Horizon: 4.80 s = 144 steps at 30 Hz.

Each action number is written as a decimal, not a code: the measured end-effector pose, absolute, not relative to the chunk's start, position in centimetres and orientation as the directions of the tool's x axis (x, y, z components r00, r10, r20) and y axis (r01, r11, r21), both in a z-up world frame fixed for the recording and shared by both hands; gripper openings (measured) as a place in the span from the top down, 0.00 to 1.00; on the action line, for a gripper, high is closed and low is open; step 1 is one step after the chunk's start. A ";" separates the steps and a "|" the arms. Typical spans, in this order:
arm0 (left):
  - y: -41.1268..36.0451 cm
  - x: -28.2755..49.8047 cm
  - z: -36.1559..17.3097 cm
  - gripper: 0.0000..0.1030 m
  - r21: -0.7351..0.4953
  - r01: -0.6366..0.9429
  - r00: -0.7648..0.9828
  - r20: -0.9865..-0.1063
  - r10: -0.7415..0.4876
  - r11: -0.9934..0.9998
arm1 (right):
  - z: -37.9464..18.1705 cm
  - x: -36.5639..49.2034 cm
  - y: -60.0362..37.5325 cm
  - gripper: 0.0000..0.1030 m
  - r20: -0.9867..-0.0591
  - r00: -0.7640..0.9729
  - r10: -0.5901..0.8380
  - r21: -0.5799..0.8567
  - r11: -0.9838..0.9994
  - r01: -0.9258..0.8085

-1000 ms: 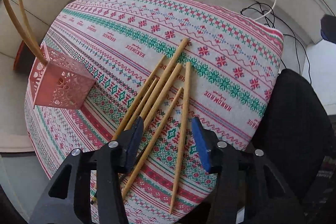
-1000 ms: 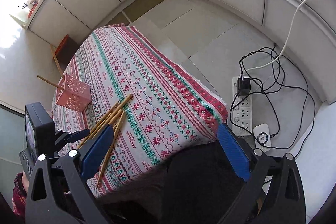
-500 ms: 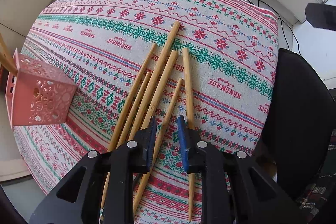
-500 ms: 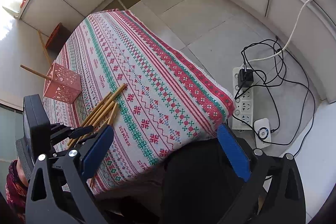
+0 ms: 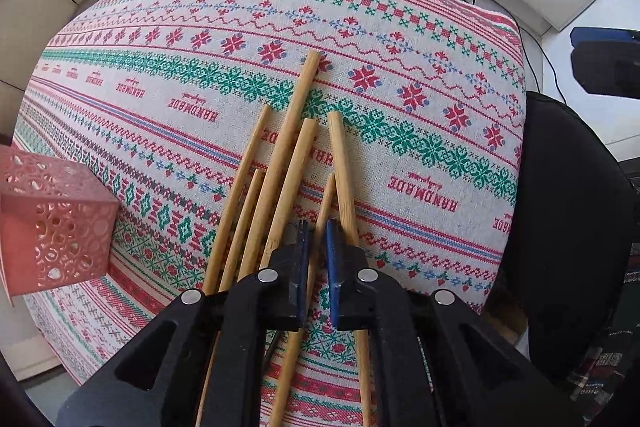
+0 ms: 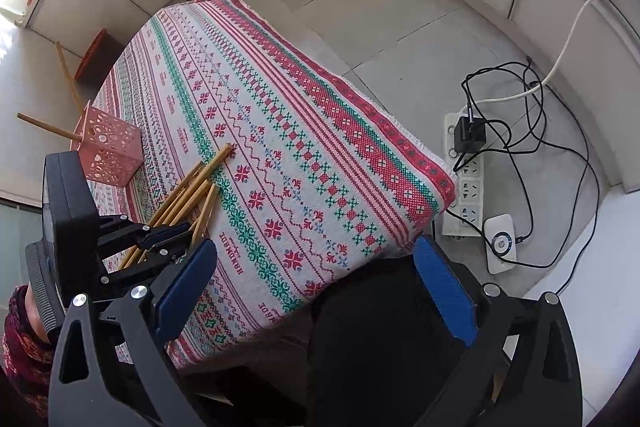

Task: Organize utensils
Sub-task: 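Grasp a chopstick with the left tool while the right tool grasps another chopstick, then carry both chopsticks upright over the pink cup and open both tools to drop them, then move both open tools away from the cup back toward the remaining chopsticks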

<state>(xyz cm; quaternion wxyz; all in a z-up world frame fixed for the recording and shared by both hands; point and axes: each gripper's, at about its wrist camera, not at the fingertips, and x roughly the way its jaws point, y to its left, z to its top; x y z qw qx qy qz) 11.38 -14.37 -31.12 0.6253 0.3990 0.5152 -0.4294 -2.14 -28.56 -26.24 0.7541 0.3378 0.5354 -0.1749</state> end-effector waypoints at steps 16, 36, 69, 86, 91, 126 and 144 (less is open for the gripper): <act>-2.5 9.2 -23.2 0.96 -0.022 0.806 0.328 -0.815 -0.478 0.591 | -28.7 5.5 -23.4 0.24 -0.964 0.191 0.187 0.268 0.653 0.708; 6.4 7.0 -17.6 0.96 -0.152 0.641 0.523 -0.631 -0.573 0.752 | -30.8 8.4 -21.2 0.93 -0.987 0.131 0.092 0.160 0.530 0.833; 4.1 7.9 -0.2 0.96 -0.057 0.454 0.785 -0.446 -0.430 0.889 | 3.0 1.6 -17.9 0.93 -0.510 0.859 0.043 0.416 0.887 0.203; 1.6 19.9 -4.7 0.94 -0.127 0.355 0.785 -0.498 -0.369 0.926 | 0.4 12.3 -17.5 0.93 -0.512 0.858 0.035 0.376 0.908 0.187; 4.0 19.0 -5.2 0.46 -0.207 0.311 0.813 -0.448 -0.372 0.928 | -1.7 14.1 -17.0 0.93 -0.547 0.837 0.020 0.344 0.917 0.203; 9.4 16.0 -5.2 0.28 -0.225 0.208 0.862 -0.418 -0.287 0.952 | -3.9 14.5 -11.0 0.48 -0.550 0.816 -0.177 0.115 0.952 0.285; 6.8 11.5 -7.4 0.07 -0.121 0.225 0.839 -0.481 -0.255 0.967 | -5.2 5.3 -12.3 0.07 -0.521 0.777 -0.353 -0.008 0.912 0.410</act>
